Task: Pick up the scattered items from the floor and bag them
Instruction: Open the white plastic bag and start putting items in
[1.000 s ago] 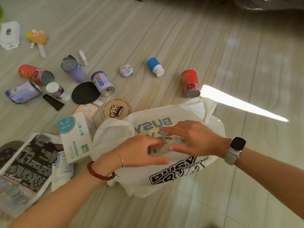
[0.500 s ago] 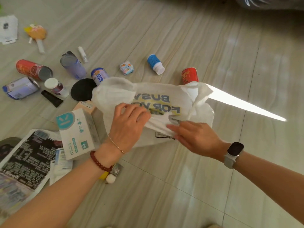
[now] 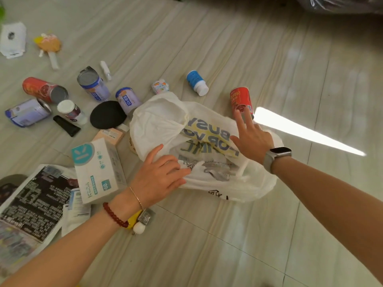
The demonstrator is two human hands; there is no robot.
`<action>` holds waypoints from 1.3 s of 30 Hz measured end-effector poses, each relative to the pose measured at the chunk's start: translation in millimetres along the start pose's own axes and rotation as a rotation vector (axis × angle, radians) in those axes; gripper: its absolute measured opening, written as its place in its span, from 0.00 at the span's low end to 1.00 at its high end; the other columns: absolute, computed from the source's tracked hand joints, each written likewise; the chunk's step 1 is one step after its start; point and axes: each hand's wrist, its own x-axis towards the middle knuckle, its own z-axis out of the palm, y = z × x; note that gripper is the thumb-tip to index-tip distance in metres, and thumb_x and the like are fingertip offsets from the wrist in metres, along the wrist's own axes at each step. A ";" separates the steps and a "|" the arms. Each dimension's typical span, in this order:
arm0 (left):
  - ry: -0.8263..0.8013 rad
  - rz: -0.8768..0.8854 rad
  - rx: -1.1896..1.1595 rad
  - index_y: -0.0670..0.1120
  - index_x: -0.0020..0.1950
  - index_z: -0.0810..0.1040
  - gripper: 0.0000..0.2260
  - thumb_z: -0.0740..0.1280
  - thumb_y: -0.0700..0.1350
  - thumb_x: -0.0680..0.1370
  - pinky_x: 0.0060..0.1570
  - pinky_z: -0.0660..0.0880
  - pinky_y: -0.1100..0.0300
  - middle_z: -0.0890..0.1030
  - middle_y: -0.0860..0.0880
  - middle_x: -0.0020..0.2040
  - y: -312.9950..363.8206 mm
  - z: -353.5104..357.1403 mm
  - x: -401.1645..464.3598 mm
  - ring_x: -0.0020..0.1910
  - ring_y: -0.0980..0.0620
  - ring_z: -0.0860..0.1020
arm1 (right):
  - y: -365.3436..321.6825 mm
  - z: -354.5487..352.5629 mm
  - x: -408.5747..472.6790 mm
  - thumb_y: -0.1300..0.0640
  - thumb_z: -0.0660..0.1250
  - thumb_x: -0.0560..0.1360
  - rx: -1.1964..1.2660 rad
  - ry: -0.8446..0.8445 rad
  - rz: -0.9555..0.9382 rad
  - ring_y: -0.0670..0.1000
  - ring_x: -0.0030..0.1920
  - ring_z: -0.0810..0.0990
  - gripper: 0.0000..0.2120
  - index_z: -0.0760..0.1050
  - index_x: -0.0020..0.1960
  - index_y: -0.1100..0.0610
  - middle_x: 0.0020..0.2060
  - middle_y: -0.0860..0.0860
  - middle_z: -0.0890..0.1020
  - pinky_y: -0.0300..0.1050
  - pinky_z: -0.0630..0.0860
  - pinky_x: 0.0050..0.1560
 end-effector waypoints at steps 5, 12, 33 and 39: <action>-0.075 -0.267 0.120 0.50 0.42 0.82 0.11 0.60 0.50 0.73 0.69 0.50 0.44 0.80 0.46 0.43 -13.8 8.5 5.2 0.52 0.49 0.70 | -3.1 13.9 1.3 0.44 0.51 0.79 -0.001 -0.129 0.081 0.58 0.44 0.79 0.31 0.46 0.74 0.58 0.48 0.58 0.81 0.48 0.72 0.41; 0.134 -0.894 -0.400 0.37 0.45 0.80 0.13 0.65 0.47 0.75 0.68 0.63 0.46 0.70 0.37 0.63 -14.8 -5.7 17.7 0.68 0.40 0.63 | -4.2 24.9 -18.1 0.46 0.50 0.80 0.336 0.070 0.120 0.61 0.44 0.79 0.18 0.68 0.60 0.56 0.46 0.59 0.82 0.50 0.73 0.46; 0.004 -0.683 -0.568 0.45 0.68 0.68 0.28 0.72 0.41 0.69 0.58 0.61 0.70 0.69 0.48 0.59 -28.1 -1.8 37.1 0.57 0.62 0.64 | -14.9 -11.9 19.9 0.48 0.64 0.74 0.282 0.200 -0.515 0.59 0.55 0.77 0.20 0.72 0.64 0.55 0.53 0.57 0.80 0.57 0.76 0.54; -0.045 -0.890 -0.774 0.37 0.46 0.80 0.10 0.64 0.43 0.76 0.39 0.68 0.68 0.75 0.50 0.35 -18.8 -8.4 42.1 0.35 0.60 0.75 | -18.8 -29.3 17.9 0.53 0.64 0.75 0.912 0.020 -0.160 0.42 0.41 0.75 0.16 0.71 0.61 0.57 0.45 0.46 0.75 0.25 0.73 0.38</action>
